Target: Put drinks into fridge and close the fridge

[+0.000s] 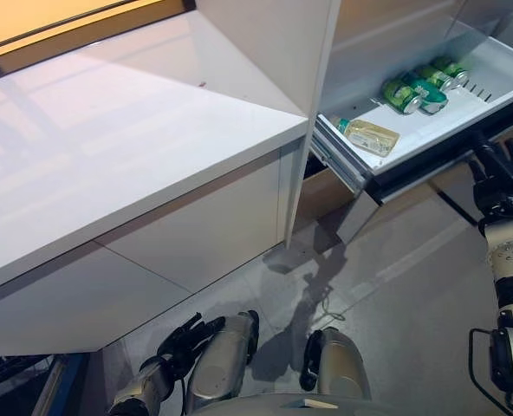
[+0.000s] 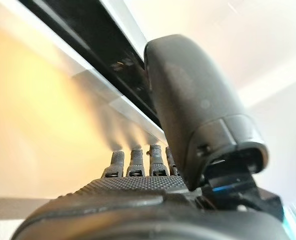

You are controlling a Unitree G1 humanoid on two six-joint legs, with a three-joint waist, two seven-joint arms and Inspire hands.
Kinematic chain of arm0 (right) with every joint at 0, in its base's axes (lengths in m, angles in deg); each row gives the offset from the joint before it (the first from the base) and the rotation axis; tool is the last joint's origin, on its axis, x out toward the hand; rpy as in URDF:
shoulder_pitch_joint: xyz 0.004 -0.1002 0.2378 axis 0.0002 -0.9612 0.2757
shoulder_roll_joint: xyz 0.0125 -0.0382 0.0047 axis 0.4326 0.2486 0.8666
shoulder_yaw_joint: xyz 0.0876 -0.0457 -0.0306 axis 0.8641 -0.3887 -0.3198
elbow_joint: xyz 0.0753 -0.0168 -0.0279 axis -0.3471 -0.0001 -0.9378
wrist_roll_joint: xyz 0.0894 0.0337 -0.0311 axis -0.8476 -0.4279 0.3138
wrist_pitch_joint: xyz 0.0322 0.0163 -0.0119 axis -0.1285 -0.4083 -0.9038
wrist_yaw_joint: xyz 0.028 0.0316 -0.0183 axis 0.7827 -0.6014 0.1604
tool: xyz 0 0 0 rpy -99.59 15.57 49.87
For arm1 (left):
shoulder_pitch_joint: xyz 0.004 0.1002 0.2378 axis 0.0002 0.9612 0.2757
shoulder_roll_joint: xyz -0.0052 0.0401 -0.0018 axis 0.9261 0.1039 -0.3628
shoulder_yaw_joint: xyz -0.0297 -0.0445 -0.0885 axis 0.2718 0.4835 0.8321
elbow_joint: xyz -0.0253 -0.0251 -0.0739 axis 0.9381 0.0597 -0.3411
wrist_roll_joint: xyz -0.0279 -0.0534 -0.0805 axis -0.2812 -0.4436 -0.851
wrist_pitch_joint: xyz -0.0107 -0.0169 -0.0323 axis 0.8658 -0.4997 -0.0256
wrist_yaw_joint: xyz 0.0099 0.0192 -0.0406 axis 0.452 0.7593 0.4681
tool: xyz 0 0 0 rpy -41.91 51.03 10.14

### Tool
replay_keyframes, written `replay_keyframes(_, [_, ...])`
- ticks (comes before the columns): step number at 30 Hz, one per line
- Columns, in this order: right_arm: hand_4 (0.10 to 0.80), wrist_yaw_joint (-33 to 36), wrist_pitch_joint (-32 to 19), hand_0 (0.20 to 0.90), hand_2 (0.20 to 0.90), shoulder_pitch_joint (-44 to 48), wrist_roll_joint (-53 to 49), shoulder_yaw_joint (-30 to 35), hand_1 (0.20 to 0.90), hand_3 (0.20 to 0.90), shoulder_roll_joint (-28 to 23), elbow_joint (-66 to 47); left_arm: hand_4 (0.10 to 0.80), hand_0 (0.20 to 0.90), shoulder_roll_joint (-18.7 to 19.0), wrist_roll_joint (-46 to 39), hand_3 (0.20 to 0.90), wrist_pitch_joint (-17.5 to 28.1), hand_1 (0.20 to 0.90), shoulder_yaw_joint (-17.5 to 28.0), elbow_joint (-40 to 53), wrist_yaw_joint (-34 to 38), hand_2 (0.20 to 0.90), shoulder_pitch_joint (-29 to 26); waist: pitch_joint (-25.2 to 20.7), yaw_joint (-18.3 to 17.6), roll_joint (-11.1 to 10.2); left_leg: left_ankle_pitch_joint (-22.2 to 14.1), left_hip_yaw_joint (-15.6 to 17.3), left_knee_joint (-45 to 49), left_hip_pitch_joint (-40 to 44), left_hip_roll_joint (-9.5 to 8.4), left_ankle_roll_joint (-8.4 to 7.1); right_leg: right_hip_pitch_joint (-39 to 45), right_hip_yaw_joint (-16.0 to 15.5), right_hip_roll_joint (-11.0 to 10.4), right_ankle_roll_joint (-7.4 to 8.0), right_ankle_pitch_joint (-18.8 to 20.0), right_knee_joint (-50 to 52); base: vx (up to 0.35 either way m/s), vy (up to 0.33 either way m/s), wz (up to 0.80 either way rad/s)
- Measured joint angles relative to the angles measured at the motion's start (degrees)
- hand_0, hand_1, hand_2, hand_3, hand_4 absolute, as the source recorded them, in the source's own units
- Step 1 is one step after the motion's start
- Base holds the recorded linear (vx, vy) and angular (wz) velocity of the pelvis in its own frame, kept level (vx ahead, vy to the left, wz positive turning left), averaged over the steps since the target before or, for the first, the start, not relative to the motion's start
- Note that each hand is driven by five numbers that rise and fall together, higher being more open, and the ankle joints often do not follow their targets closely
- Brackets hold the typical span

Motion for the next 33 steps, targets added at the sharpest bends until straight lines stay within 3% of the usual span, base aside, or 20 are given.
replay_keyframes(6, [0.800,-4.95,4.96,0.900,0.900,3.82,1.63,-6.67,0.900,0.900,-0.67,0.33,0.800,0.900,0.93,1.58,0.900,-0.48,0.900,0.29,-2.04,-0.32,0.900,2.54,-0.02,2.57,-0.04,0.87,-1.63,-3.27,2.18,0.07,-0.62,2.97,-2.03,0.31,-0.08,0.18,-3.18,0.048,0.006,0.15])
replay_keyframes(10, [0.800,-5.55,5.62,0.900,0.900,4.86,2.28,-9.68,0.900,0.900,2.24,-1.43,0.800,0.900,1.77,2.46,0.900,-1.35,0.900,0.28,-2.16,-0.58,0.900,3.80,-0.10,5.36,-0.29,1.36,-2.91,-6.01,4.41,0.34,-0.85,5.88,-3.24,1.07,-0.08,0.67,-6.79,0.013,0.001,0.15])
replay_keyframes(16, [0.800,2.24,5.03,0.900,0.900,4.13,3.75,-9.17,0.900,0.900,7.06,-8.60,0.800,0.900,1.85,4.00,0.900,-1.24,0.900,1.10,-1.85,-1.04,0.900,4.04,-0.55,4.55,-1.16,2.47,-2.29,-9.55,5.24,1.61,-0.85,6.86,-2.69,2.86,-0.04,3.13,-11.76,-0.045,-0.001,-0.11])
replay_keyframes(21, [0.800,6.23,2.35,0.900,0.900,-6.97,7.29,-7.31,0.900,0.900,14.88,-24.76,0.800,0.900,1.96,4.68,0.900,-1.10,0.900,1.42,-1.63,-0.36,0.900,3.42,-1.49,3.08,-1.94,3.00,1.06,-13.57,8.65,3.23,-0.55,8.87,0.40,4.45,0.31,5.63,-16.92,-0.091,-0.014,-0.36])
replay_keyframes(24, [0.800,4.92,0.46,0.900,0.900,-15.64,9.07,-6.09,0.900,0.900,19.59,-26.48,0.800,0.900,2.37,4.69,0.900,-0.97,0.900,1.40,-1.59,-0.02,0.900,3.19,-4.32,0.96,-3.33,3.18,3.06,-15.85,10.02,3.73,-0.27,9.25,2.24,4.96,0.64,6.79,-20.00,-0.109,-0.041,-0.34])
replay_keyframes(28, [0.800,3.12,0.48,0.900,0.900,-27.39,12.54,-6.19,0.900,0.900,23.64,-22.69,0.800,0.900,2.31,4.70,0.900,-0.06,0.900,1.49,-1.62,0.47,0.900,4.36,-8.36,-2.41,-4.42,3.54,6.08,-19.41,12.15,4.68,0.10,10.64,5.16,6.14,1.08,9.31,-24.83,-0.084,-0.050,-0.41])
replay_keyframes(33, [0.800,0.57,0.81,0.900,0.900,-35.34,15.31,-6.72,0.900,0.900,24.31,-12.71,0.800,0.900,1.23,4.69,0.900,-0.03,0.900,1.48,-1.30,0.22,0.900,3.02,-11.27,-6.47,-4.36,4.93,8.67,-24.21,15.12,5.33,0.41,12.67,7.23,6.71,1.47,11.87,-29.86,-0.085,-0.048,-0.28])
